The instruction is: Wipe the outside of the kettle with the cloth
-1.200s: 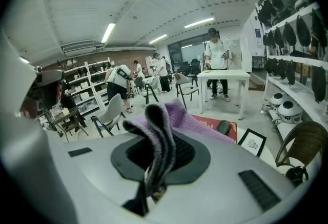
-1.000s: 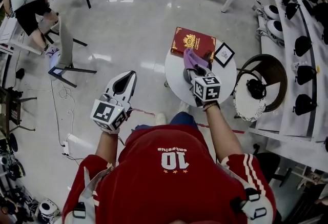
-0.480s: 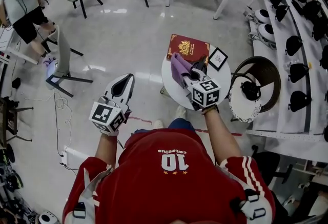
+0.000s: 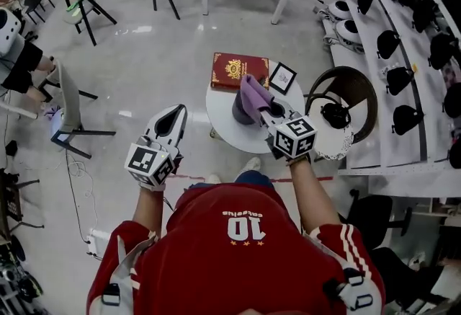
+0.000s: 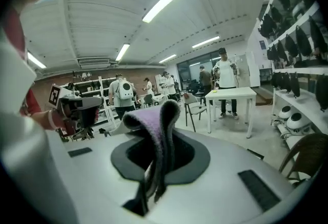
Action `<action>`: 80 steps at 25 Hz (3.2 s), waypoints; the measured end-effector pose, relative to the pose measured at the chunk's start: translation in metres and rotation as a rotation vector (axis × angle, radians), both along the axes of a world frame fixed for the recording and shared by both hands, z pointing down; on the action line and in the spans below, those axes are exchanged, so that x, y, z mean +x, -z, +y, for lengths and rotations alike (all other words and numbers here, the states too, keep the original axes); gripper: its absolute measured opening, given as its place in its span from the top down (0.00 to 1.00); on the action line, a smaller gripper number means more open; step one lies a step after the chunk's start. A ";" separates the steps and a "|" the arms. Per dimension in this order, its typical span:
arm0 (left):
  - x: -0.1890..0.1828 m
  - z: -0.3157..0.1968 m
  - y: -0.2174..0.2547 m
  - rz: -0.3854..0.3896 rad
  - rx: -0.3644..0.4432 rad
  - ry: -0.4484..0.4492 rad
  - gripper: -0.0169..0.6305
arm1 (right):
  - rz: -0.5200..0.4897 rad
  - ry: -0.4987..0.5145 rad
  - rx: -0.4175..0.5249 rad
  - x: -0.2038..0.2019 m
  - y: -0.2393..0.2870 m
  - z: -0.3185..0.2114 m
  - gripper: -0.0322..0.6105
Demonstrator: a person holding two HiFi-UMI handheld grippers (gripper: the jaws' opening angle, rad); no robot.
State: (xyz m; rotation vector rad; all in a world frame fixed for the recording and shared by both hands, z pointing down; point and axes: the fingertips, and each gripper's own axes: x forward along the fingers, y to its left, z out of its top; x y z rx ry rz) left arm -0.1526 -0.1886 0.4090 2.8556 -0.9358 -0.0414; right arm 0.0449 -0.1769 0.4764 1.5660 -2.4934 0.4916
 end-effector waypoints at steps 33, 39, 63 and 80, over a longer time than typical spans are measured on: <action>0.124 -0.006 -0.011 -0.083 -0.054 0.158 0.96 | 0.054 0.112 -0.173 0.154 -0.090 -0.033 0.87; 0.121 -0.002 -0.019 -0.114 -0.072 0.230 0.96 | 0.041 0.180 -0.224 0.143 -0.122 -0.042 0.87; 0.136 0.015 -0.008 -0.109 -0.045 0.190 0.96 | 0.059 0.221 -0.291 0.131 -0.147 -0.006 0.87; 0.106 0.019 -0.008 -0.068 -0.047 0.097 0.96 | 0.087 0.166 -0.311 0.094 -0.146 0.029 0.87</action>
